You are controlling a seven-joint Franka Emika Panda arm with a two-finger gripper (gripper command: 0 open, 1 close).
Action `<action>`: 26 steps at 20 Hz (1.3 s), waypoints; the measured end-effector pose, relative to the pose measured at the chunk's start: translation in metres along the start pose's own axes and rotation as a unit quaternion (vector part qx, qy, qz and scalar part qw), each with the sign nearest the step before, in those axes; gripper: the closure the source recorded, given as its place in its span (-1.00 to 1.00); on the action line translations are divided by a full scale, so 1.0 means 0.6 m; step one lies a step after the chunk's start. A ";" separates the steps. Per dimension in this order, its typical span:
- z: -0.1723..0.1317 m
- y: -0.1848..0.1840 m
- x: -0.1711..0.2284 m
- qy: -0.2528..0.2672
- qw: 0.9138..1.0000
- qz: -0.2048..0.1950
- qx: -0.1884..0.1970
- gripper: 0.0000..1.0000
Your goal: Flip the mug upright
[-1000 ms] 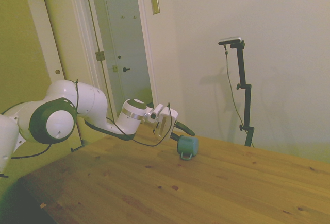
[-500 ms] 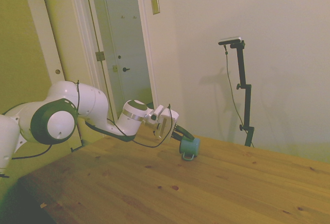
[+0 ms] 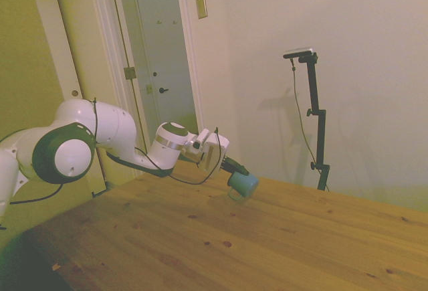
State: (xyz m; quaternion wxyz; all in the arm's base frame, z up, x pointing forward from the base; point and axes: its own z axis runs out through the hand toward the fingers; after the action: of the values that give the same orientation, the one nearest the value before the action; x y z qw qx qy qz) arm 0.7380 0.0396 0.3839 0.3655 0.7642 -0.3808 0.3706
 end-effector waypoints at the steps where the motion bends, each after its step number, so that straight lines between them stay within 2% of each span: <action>1: -0.014 0.008 0.012 0.000 1.000 0.011 0.010 1.00; 4: -0.065 0.044 0.044 -0.008 0.998 0.048 0.050 1.00; 8: -0.106 0.100 0.042 -0.060 0.987 0.089 0.117 1.00; 12: -0.079 0.154 0.033 -0.130 0.970 0.131 0.162 1.00; 16: -0.041 0.175 0.024 -0.200 0.943 0.172 0.203 1.00; 23: -0.025 0.177 0.010 -0.257 0.910 0.181 0.270 1.00; 26: -0.009 0.174 -0.010 -0.282 0.901 0.175 0.280 1.00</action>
State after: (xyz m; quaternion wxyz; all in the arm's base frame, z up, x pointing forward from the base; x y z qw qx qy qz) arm 0.6446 -0.0003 0.4105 -0.0567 0.8288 -0.4756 0.2892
